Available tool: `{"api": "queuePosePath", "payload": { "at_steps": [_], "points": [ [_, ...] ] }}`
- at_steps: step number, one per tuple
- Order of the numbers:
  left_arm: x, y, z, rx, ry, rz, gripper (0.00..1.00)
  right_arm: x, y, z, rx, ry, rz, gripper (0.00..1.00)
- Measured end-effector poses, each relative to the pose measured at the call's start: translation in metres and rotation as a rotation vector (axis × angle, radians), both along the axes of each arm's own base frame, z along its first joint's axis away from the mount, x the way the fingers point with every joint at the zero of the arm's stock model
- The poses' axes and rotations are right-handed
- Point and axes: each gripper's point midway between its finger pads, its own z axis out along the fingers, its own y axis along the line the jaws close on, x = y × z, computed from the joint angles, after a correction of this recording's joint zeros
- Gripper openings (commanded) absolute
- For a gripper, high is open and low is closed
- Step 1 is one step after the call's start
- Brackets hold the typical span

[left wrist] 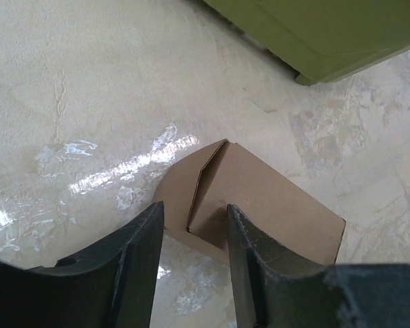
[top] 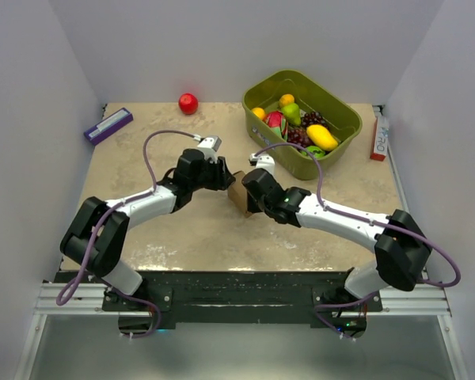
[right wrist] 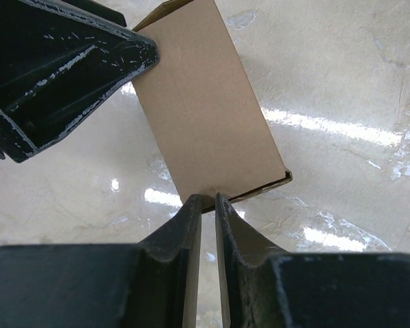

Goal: Fold the paper box

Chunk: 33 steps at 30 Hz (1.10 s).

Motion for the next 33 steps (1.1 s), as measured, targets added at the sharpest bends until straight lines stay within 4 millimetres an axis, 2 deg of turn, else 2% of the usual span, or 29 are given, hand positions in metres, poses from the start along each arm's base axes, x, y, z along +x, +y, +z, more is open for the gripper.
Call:
{"api": "queuePosePath", "payload": {
  "at_steps": [3, 6, 7, 9, 11, 14, 17, 21, 23, 27, 33],
  "points": [
    [0.000, 0.000, 0.000, -0.006, -0.001, 0.002, 0.46, 0.000, 0.000, 0.000, 0.000, 0.000, -0.002, 0.19],
    [0.000, 0.000, 0.000, -0.011, 0.000, 0.006, 0.49, 0.000, 0.000, 0.001, -0.004, -0.001, 0.000, 0.30],
    [0.000, 0.000, 0.001, -0.011, 0.000, 0.006, 0.51, 0.000, 0.000, 0.002, -0.008, 0.001, 0.005, 0.38],
    [0.000, 0.000, 0.001, -0.010, 0.000, 0.006, 0.59, -0.002, -0.004, 0.002, -0.032, 0.013, 0.014, 0.44],
    [-0.003, 0.002, 0.001, -0.002, 0.009, 0.007, 0.63, -0.003, -0.007, 0.003, -0.050, 0.026, 0.026, 0.57],
    [-0.006, 0.004, 0.008, -0.003, 0.009, 0.010, 0.74, 0.007, -0.008, 0.013, -0.035, 0.021, 0.038, 0.74],
    [-0.007, 0.004, 0.024, -0.030, -0.018, 0.012, 0.75, 0.020, -0.011, 0.022, -0.007, 0.014, 0.052, 0.87],
    [-0.009, -0.002, 0.047, -0.101, -0.054, 0.001, 0.72, 0.034, -0.014, 0.026, 0.037, 0.015, 0.075, 0.91],
    [-0.011, -0.006, 0.051, -0.139, -0.055, -0.014, 0.70, 0.042, -0.013, 0.025, 0.063, 0.018, 0.088, 0.92],
    [-0.018, -0.012, 0.040, -0.179, -0.019, -0.040, 0.68, 0.049, -0.010, 0.018, 0.089, 0.030, 0.121, 0.87],
    [-0.031, -0.010, 0.011, -0.185, 0.064, -0.040, 0.66, 0.039, -0.002, -0.007, 0.112, 0.099, 0.186, 0.74]
  ]
}}
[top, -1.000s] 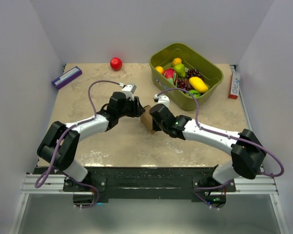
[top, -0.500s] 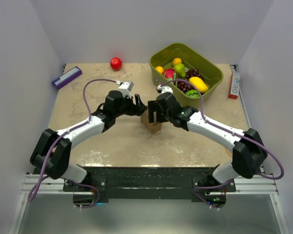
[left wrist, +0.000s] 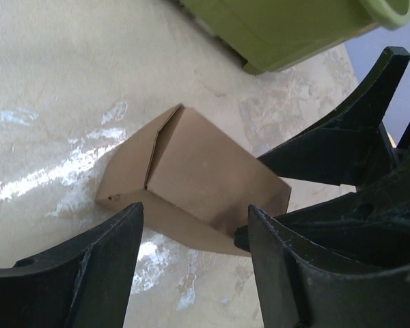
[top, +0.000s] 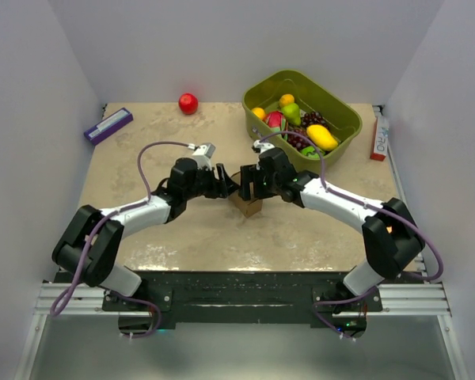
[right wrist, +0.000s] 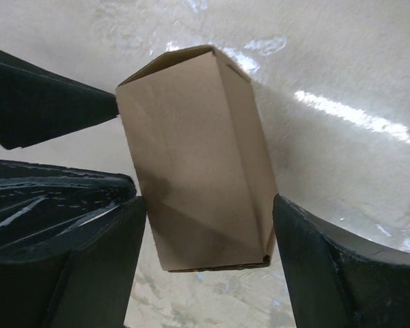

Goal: Fold the paper box

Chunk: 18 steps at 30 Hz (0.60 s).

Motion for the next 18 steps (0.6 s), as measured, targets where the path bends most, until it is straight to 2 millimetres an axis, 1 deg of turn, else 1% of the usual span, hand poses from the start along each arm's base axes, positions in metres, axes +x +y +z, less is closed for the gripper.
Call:
{"api": "queuePosePath", "payload": {
  "at_steps": [1, 2, 7, 10, 14, 18],
  "points": [
    [-0.002, 0.001, -0.004, 0.002, 0.009, 0.000, 0.65, -0.002, 0.002, -0.002, 0.007, 0.006, 0.010, 0.69],
    [-0.004, 0.002, -0.007, 0.005, 0.018, 0.002, 0.63, -0.002, 0.003, -0.002, 0.012, 0.008, 0.014, 0.67],
    [-0.012, 0.007, -0.022, 0.006, 0.047, 0.013, 0.55, -0.005, 0.009, -0.002, 0.038, 0.011, 0.027, 0.59],
    [-0.014, 0.006, -0.022, -0.016, 0.040, 0.014, 0.52, -0.005, 0.010, -0.001, 0.032, 0.000, 0.026, 0.56],
    [-0.017, 0.007, -0.021, -0.033, 0.036, 0.017, 0.51, -0.009, 0.016, 0.001, -0.012, -0.035, 0.017, 0.55],
    [-0.020, 0.017, -0.021, -0.036, 0.036, 0.043, 0.50, -0.018, 0.026, 0.006, -0.094, -0.075, 0.012, 0.53]
  ]
}}
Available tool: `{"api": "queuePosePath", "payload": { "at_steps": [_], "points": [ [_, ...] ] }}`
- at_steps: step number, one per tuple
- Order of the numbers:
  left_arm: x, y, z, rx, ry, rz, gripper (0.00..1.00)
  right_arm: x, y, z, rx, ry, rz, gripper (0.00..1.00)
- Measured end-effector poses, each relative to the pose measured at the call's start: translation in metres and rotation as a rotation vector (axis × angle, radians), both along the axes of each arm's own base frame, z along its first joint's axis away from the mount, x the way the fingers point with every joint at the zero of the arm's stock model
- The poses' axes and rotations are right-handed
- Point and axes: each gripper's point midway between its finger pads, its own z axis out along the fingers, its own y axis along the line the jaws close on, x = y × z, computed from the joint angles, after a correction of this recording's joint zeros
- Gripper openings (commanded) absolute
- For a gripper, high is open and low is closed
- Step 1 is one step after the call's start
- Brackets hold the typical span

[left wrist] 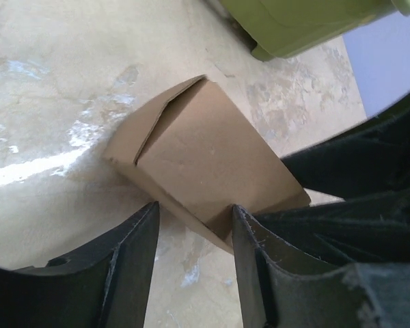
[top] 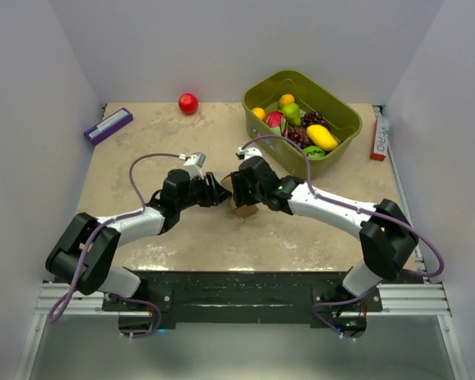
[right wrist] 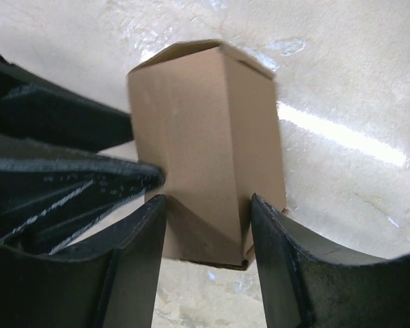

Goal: Fold the paper box

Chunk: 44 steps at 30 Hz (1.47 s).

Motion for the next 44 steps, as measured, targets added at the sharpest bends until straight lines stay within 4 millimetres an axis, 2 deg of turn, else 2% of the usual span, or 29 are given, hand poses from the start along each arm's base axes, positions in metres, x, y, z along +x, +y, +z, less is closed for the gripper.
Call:
{"api": "queuePosePath", "payload": {
  "at_steps": [2, 5, 6, 8, 9, 11, 15, 17, 20, 23, 26, 28, 32, 36, 39, 44],
  "points": [
    [0.000, 0.010, -0.001, 0.002, 0.001, 0.030, 0.50, -0.005, 0.007, 0.001, -0.032, -0.012, 0.005, 0.54],
    [0.000, 0.028, -0.009, 0.018, 0.012, 0.083, 0.55, -0.011, 0.021, 0.005, -0.031, -0.016, 0.021, 0.64],
    [-0.003, 0.035, -0.017, 0.030, 0.032, 0.098, 0.56, -0.013, 0.026, 0.006, -0.026, -0.015, 0.026, 0.71],
    [-0.009, 0.049, -0.033, 0.060, 0.079, 0.130, 0.62, -0.016, 0.032, 0.007, -0.015, -0.011, 0.033, 0.79],
    [-0.012, 0.055, -0.040, 0.075, 0.100, 0.145, 0.68, -0.018, 0.033, 0.007, -0.010, -0.005, 0.037, 0.82],
    [-0.015, 0.064, -0.045, 0.099, 0.121, 0.166, 0.74, -0.019, 0.036, 0.007, 0.003, 0.004, 0.043, 0.89],
    [-0.009, 0.074, -0.029, 0.101, 0.079, 0.201, 0.89, -0.017, 0.042, 0.012, 0.048, 0.012, 0.056, 0.93],
    [0.000, 0.080, -0.014, 0.100, 0.041, 0.227, 0.94, -0.011, 0.045, 0.016, 0.097, 0.012, 0.066, 0.95],
    [0.018, 0.093, 0.010, 0.108, -0.022, 0.285, 1.00, 0.001, 0.036, 0.019, 0.176, -0.002, 0.061, 0.96],
    [0.032, 0.107, 0.032, 0.116, -0.073, 0.339, 1.00, 0.027, 0.003, 0.023, 0.226, -0.030, -0.010, 0.96],
    [0.040, 0.126, 0.055, 0.132, -0.123, 0.390, 1.00, 0.050, -0.035, 0.038, 0.270, -0.093, -0.087, 0.97],
    [0.043, 0.136, 0.078, 0.142, -0.179, 0.415, 1.00, 0.061, -0.066, 0.056, 0.306, -0.162, -0.147, 0.99],
    [0.039, 0.146, 0.131, 0.162, -0.315, 0.429, 1.00, 0.069, -0.122, 0.105, 0.358, -0.333, -0.249, 0.99],
    [0.033, 0.155, 0.167, 0.190, -0.398, 0.446, 1.00, 0.065, -0.160, 0.145, 0.367, -0.482, -0.320, 0.99],
    [0.029, 0.161, 0.174, 0.222, -0.413, 0.464, 1.00, 0.062, -0.177, 0.160, 0.349, -0.545, -0.358, 0.99],
    [0.026, 0.167, 0.163, 0.268, -0.382, 0.468, 1.00, 0.061, -0.187, 0.157, 0.311, -0.558, -0.385, 0.99]
  ]
}}
